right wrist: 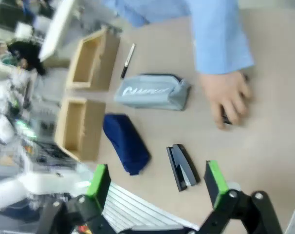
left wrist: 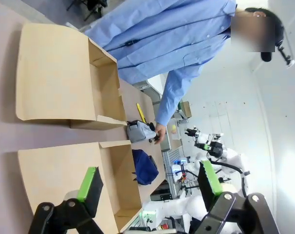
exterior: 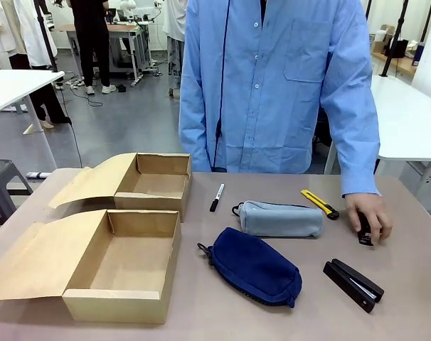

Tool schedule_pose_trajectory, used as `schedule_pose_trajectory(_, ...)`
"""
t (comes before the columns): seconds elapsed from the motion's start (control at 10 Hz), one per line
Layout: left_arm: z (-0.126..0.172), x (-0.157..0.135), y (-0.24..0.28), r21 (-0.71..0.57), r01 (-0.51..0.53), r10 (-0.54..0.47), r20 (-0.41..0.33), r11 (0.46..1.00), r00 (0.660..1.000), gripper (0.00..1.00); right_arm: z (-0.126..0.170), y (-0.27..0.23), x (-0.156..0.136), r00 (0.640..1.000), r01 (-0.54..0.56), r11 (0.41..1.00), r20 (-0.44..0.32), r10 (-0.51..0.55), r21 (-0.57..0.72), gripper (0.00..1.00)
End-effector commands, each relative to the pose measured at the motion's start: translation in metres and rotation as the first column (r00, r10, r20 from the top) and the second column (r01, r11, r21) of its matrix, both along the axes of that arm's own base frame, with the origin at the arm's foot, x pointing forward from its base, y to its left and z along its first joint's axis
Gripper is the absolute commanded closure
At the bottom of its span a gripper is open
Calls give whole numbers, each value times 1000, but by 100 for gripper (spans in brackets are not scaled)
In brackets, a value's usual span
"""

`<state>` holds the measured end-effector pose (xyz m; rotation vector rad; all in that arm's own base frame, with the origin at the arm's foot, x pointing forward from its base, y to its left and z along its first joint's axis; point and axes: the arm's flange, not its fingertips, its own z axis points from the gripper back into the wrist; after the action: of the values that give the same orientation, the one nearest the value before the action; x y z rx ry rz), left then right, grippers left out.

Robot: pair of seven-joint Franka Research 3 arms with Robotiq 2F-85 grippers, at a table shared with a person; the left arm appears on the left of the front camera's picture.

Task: Place items inside the box.
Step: Pick up a Pencil pouch or Stapler and place it inside the Mailer Box closest to the robot.

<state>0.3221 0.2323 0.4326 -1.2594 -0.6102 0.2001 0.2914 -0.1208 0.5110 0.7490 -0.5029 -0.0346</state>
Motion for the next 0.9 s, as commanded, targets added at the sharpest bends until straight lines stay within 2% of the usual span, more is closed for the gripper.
schedule_pose_trajectory(0.0,1,-1,0,-2,6,-6,31,1000,1000,0,-33,-89,-68,975,224,965,-23,-223,138,0)
schedule_pose_trajectory(0.1,1,-1,0,-2,6,-6,31,1000,1000,0,-42,-113,-90,959,282,943,-18,-283,174,0)
schedule_pose_trajectory(0.2,1,-1,0,-2,6,-6,31,1000,1000,0,-40,-123,-98,945,313,918,18,-328,244,0)
schedule_pose_trajectory(0.3,1,-1,0,-2,6,-6,31,1000,1000,0,-38,-121,-89,935,346,907,-5,-355,241,0)
schedule_pose_trajectory(0.4,1,-1,0,-2,6,-6,31,1000,1000,0,-38,-135,-99,951,308,930,-28,-309,202,0)
schedule_pose_trajectory(0.8,1,-1,0,-2,6,-6,31,1000,1000,0,-38,-134,-105,941,336,920,-24,-339,203,0)
